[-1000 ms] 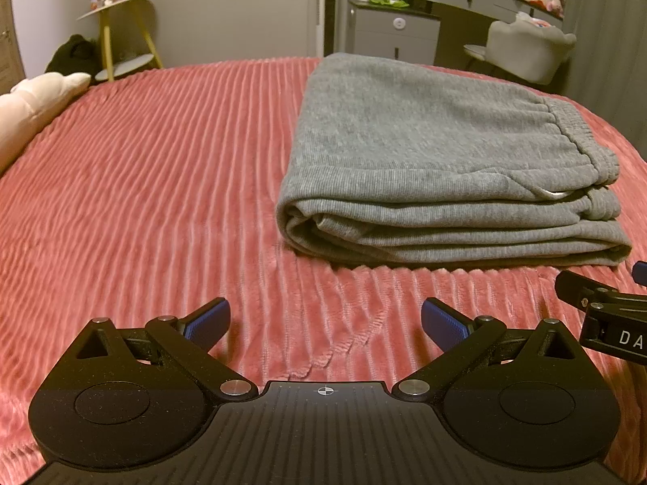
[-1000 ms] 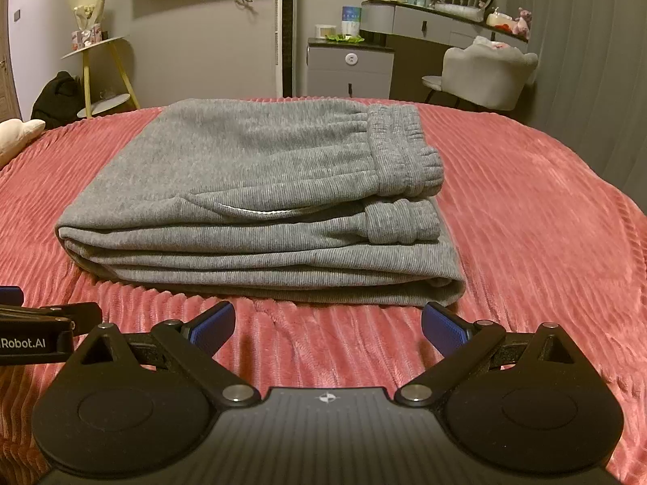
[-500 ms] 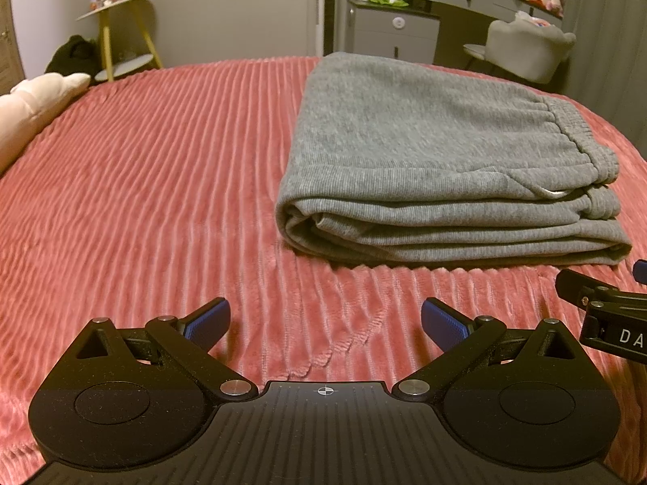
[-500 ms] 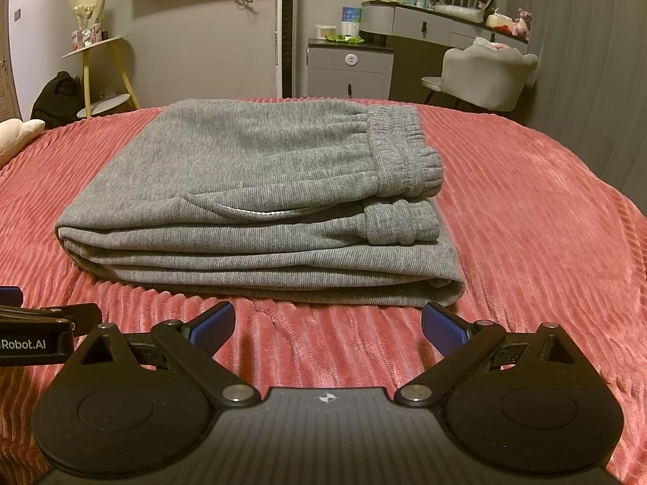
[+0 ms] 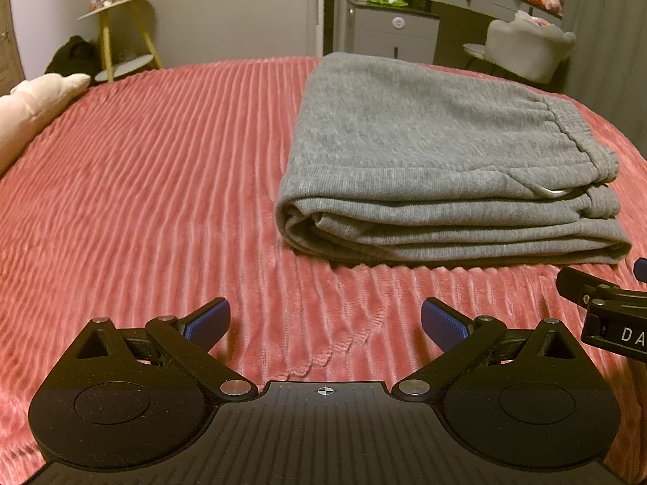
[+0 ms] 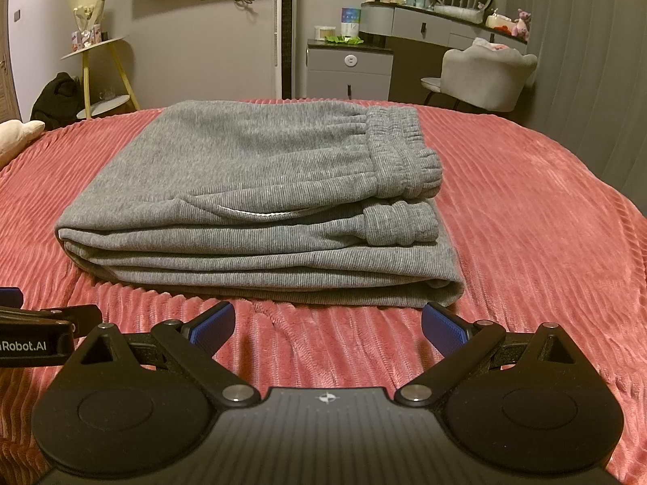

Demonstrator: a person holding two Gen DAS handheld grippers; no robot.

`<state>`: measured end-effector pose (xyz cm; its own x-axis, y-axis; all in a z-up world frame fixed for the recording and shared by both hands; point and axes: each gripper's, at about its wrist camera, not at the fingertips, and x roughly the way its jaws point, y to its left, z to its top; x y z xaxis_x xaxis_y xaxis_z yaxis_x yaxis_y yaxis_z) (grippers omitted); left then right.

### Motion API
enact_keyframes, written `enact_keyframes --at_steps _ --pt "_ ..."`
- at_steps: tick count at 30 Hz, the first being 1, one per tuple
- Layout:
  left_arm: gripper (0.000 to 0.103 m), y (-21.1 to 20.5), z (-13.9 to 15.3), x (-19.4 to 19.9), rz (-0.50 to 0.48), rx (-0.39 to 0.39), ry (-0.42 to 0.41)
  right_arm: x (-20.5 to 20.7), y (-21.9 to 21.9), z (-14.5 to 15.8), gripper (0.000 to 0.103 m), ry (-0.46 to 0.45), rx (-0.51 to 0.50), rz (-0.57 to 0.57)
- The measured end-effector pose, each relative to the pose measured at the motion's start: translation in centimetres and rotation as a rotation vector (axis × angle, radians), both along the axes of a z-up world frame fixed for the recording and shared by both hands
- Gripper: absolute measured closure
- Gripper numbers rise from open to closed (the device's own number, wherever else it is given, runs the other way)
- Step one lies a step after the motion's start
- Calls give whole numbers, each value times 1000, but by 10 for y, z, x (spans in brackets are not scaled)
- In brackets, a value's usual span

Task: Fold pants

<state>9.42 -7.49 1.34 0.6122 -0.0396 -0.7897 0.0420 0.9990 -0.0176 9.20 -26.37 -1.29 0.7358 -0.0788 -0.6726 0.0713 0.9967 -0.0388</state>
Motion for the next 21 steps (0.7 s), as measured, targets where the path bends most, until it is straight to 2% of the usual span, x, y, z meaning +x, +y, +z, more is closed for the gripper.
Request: enact_keyframes --at_steps 21 --pt "0 3 -1 1 0 -17 7 0 0 1 4 -1 -1 -2"
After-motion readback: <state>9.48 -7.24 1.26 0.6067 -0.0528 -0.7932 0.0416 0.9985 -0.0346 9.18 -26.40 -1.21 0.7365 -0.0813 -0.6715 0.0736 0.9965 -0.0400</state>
